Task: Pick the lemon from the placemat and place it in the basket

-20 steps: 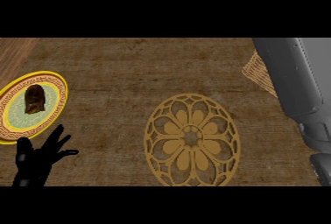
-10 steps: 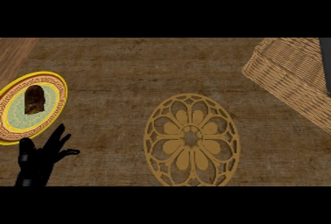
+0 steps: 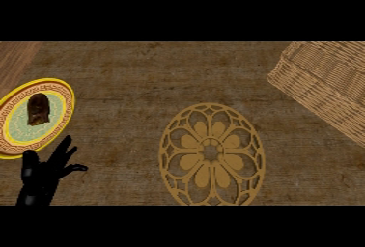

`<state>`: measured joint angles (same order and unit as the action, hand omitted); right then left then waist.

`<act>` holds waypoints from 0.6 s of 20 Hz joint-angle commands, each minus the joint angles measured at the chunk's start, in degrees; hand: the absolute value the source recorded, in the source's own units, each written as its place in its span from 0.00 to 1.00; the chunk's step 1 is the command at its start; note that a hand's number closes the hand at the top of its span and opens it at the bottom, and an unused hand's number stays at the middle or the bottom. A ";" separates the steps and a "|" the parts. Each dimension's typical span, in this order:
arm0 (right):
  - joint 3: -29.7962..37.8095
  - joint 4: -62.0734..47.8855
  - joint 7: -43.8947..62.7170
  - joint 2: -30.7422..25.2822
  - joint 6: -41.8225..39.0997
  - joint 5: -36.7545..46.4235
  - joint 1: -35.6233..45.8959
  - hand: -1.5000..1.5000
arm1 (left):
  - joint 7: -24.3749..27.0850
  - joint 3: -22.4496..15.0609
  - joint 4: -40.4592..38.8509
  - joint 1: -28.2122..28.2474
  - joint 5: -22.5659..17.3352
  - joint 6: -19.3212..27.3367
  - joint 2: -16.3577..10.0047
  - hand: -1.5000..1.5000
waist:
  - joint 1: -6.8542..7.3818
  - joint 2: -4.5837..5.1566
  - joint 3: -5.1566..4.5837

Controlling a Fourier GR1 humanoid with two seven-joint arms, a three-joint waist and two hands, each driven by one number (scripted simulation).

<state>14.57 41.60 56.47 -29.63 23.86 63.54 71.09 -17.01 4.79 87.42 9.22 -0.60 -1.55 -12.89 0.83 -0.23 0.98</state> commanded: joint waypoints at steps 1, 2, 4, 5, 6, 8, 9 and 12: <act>2.35 -2.13 -1.76 0.04 3.48 -2.12 -2.12 1.00 | 1.05 -1.86 -5.81 -2.52 0.18 -0.67 2.59 0.50 | -0.30 0.64 -1.00; 3.53 -2.03 -2.49 -1.14 3.99 -2.97 -2.30 1.00 | 2.59 -4.40 -4.84 0.50 1.60 0.12 5.10 0.50 | -0.19 0.64 -0.98; 4.63 -1.21 -3.96 -0.55 5.35 -4.68 -4.98 1.00 | 1.28 -2.97 -3.61 1.56 1.14 0.22 4.30 0.50 | -0.38 0.43 -0.96; 6.19 -2.55 -6.57 -0.69 7.98 -6.16 -6.40 1.00 | -2.64 -2.34 -1.66 -1.16 -0.16 -0.83 2.97 0.50 | -0.18 0.63 -0.91; 7.77 -4.40 -8.23 -2.72 8.43 -7.16 -5.60 1.00 | 0.01 -2.39 -2.37 0.76 -0.64 -1.80 3.36 0.50 | 0.39 0.82 -0.92; 10.29 -2.81 -9.98 -1.02 12.91 -10.15 -6.66 1.00 | -0.50 -2.14 -3.46 -0.96 -0.70 -2.10 3.11 0.50 | 0.13 0.89 -0.90; 11.52 -2.24 -12.76 -2.13 11.77 -12.35 -9.09 1.00 | 0.93 -2.60 -3.29 0.58 0.12 -1.21 4.27 0.50 | -0.29 0.67 -0.90; 12.66 -1.73 -17.62 -0.24 13.78 -15.39 -12.77 1.00 | 0.71 -1.23 -3.19 0.26 -1.07 -2.72 3.18 0.50 | -0.33 0.61 -0.90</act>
<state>24.44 39.75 44.83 -30.59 33.70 52.56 62.78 -15.29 5.27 87.31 9.68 -0.11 -2.65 -12.05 0.96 -0.21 0.97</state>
